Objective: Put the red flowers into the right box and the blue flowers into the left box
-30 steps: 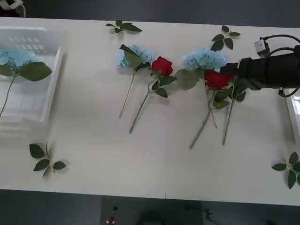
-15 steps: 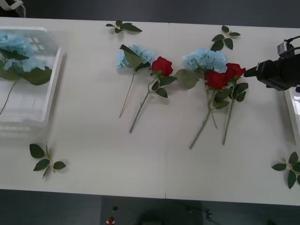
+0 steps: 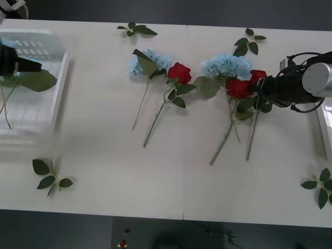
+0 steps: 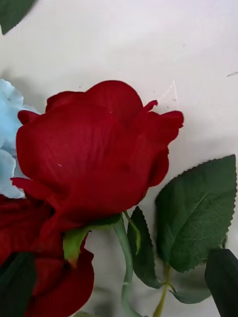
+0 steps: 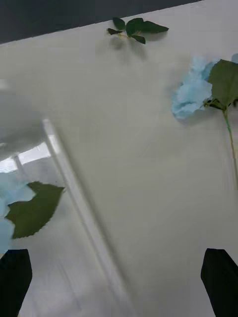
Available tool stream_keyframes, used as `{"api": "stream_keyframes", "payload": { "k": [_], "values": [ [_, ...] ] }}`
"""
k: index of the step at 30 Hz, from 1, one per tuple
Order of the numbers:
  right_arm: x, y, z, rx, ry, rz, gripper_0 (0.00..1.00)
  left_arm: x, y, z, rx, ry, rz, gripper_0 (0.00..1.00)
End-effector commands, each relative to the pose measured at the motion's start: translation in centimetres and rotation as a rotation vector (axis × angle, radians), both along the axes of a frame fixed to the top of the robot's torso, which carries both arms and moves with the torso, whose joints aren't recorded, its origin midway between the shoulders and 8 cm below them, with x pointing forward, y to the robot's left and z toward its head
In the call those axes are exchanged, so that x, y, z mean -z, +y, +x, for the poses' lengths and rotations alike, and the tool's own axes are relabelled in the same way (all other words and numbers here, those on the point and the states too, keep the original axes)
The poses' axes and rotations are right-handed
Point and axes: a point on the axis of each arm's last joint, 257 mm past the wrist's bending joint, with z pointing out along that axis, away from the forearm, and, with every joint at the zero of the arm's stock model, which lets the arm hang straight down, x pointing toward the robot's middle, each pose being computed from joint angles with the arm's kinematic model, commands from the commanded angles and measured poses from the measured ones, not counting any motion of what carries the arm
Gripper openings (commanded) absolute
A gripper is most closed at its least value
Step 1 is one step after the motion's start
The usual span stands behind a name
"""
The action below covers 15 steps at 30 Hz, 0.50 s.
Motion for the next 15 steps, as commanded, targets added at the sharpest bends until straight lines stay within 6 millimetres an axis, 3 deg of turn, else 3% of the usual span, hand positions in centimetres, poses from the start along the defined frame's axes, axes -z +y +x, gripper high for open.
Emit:
{"api": "stream_keyframes", "payload": {
  "k": [1, 6, 7, 10, 11, 15],
  "values": [
    [-2.6, 0.1, 2.3, 0.047, -0.039, 0.016, 1.00, -1.9, -4.3, 2.3, 0.006, -0.022, 0.022, 1.00],
    [-2.1, 0.3, 2.8, 0.057, -0.036, 0.003, 1.00, -0.6, -9.0, 4.2, -0.044, 0.016, 0.027, 1.00],
    [-2.0, 0.4, 3.0, 0.059, -0.036, -0.001, 0.84, -0.2, -10.3, 4.7, -0.056, 0.022, 0.029, 1.00],
    [-1.6, 0.5, 3.1, 0.056, -0.033, -0.013, 0.24, 0.6, -12.9, 5.9, -0.099, 0.013, 0.057, 1.00],
    [-1.5, 0.8, 3.1, 0.052, -0.033, -0.016, 0.11, 0.9, -13.6, 6.2, -0.110, 0.009, 0.073, 1.00],
    [-1.3, 0.7, 3.2, 0.052, -0.033, -0.032, 0.07, 2.8, -16.9, 7.2, -0.165, -0.008, 0.110, 1.00]
  ]
}}
